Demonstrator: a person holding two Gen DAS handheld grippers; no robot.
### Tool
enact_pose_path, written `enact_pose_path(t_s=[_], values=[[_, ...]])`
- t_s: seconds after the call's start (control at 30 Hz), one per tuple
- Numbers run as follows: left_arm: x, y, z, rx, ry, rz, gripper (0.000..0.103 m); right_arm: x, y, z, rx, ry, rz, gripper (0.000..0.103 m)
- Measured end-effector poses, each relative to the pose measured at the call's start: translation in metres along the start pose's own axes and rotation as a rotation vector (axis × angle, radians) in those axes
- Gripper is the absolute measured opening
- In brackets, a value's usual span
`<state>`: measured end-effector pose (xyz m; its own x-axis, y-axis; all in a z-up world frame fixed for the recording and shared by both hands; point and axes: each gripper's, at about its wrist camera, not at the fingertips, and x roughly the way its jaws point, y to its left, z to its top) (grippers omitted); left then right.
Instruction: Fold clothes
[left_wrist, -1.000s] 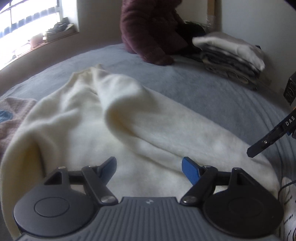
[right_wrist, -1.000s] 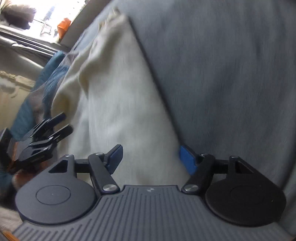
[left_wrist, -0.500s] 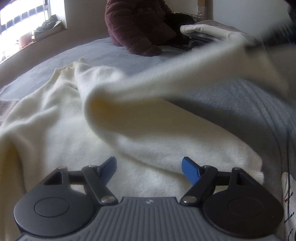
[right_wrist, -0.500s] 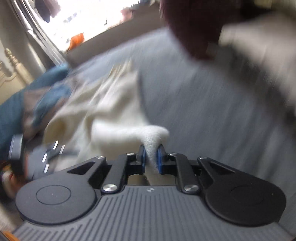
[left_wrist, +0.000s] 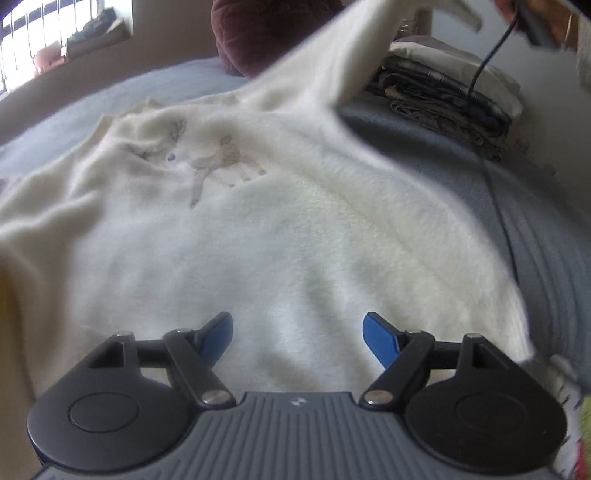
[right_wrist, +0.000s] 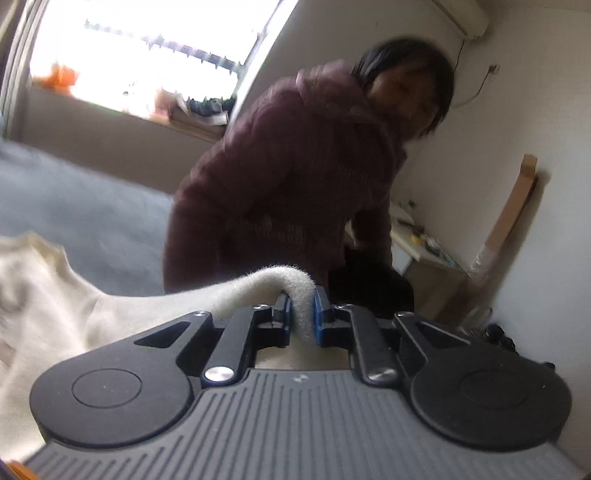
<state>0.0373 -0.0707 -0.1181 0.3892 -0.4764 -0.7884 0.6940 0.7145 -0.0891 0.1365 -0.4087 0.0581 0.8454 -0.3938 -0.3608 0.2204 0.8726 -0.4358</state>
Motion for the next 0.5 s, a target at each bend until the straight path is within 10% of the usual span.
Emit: enact_pose_path(t_s=[0.33, 0.5], values=[[0.0, -0.008, -0.004, -0.003, -0.004, -0.053, 0.079, 0.04, 0.145, -0.104, -0.587, 0.186, 0.136, 0.014], [-0.04, 0.019, -0.024, -0.066, -0.019, 0.002, 0.079, 0.027, 0.152, -0.123, -0.479, 0.298, 0.256, 0.052]])
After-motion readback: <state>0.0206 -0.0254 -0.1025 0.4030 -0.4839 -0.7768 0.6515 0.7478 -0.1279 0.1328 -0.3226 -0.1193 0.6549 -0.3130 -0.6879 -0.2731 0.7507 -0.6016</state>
